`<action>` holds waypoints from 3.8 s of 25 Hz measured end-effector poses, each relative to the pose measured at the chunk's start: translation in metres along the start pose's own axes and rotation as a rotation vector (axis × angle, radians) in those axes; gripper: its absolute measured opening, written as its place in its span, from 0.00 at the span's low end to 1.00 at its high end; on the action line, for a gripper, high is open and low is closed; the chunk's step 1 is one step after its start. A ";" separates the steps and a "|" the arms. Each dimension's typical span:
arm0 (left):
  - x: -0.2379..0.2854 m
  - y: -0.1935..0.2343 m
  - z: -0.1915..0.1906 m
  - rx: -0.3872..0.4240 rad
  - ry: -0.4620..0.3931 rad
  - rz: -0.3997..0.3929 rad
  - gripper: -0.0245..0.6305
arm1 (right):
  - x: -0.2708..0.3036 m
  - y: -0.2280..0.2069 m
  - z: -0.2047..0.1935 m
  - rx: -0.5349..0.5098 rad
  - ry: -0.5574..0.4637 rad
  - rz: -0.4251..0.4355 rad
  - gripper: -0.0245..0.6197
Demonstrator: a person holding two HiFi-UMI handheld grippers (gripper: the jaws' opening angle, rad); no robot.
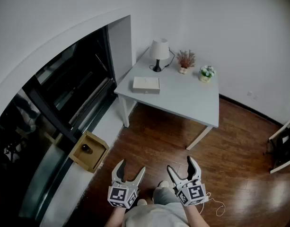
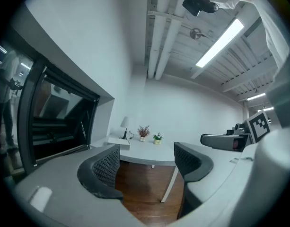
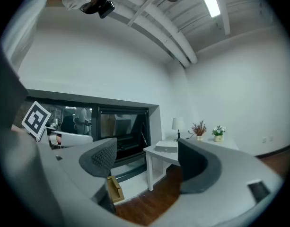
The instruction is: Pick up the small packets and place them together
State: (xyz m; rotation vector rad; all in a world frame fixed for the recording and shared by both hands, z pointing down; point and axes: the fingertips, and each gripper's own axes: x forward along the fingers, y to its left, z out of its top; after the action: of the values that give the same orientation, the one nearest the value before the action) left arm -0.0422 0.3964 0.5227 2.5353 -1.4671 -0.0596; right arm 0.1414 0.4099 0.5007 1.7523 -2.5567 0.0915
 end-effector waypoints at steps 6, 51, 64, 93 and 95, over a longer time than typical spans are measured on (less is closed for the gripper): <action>0.072 0.029 0.002 0.050 0.010 -0.016 0.56 | 0.087 -0.044 -0.017 0.067 -0.023 -0.019 0.66; 0.489 0.242 0.086 0.087 0.053 -0.157 0.56 | 0.524 -0.185 -0.003 0.094 0.109 0.050 0.65; 0.493 0.233 0.077 0.099 0.062 -0.112 0.56 | 0.566 -0.176 -0.166 0.125 0.530 0.178 0.49; 0.467 0.278 0.071 0.052 0.102 -0.027 0.56 | 0.653 -0.204 -0.279 0.453 0.831 -0.017 0.16; 0.470 0.276 0.069 0.050 0.106 -0.037 0.56 | 0.646 -0.199 -0.278 0.447 0.827 0.002 0.15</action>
State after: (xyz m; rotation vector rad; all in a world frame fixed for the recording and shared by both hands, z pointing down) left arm -0.0507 -0.1528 0.5440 2.5625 -1.3989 0.1059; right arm 0.0938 -0.2422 0.8266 1.3671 -1.9894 1.1832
